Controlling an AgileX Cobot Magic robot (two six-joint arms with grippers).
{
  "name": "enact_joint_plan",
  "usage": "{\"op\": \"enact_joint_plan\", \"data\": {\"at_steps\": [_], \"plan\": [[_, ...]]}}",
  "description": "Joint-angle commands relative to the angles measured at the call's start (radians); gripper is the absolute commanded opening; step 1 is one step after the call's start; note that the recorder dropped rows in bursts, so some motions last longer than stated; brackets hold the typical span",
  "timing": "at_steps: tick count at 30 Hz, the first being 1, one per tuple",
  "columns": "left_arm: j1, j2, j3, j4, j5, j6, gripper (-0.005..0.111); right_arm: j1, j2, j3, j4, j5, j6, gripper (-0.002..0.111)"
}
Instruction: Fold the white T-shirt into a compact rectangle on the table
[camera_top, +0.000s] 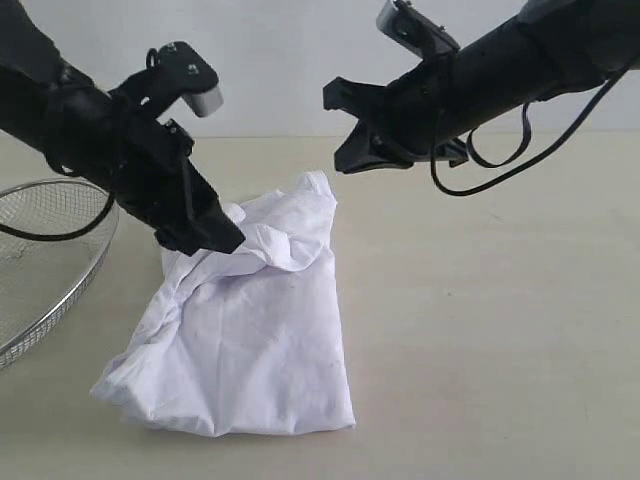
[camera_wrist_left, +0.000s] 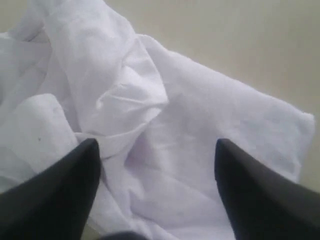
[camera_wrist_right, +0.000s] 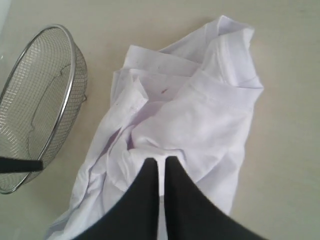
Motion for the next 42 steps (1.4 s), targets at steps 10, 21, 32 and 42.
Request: {"op": "enact_joint_plan", "data": {"at_steps": [10,21,32,42], "plan": [[-0.016,0.098,-0.005,-0.090,-0.156,0.512,0.063,-0.070,-0.023,-0.005,-0.065,0.081,0.017,0.000],[-0.109,0.139,-0.005,-0.076,-0.178,0.638,0.063,-0.070,-0.023,-0.005,-0.069,0.079,0.017,0.000],[-0.109,0.213,-0.005,-0.076,-0.310,0.701,0.063,-0.070,-0.023,-0.005,-0.069,0.090,0.017,0.000],[-0.109,0.251,-0.005,-0.108,-0.414,0.701,0.056,-0.070,-0.023,-0.005,-0.069,0.088,0.017,0.000]]}}
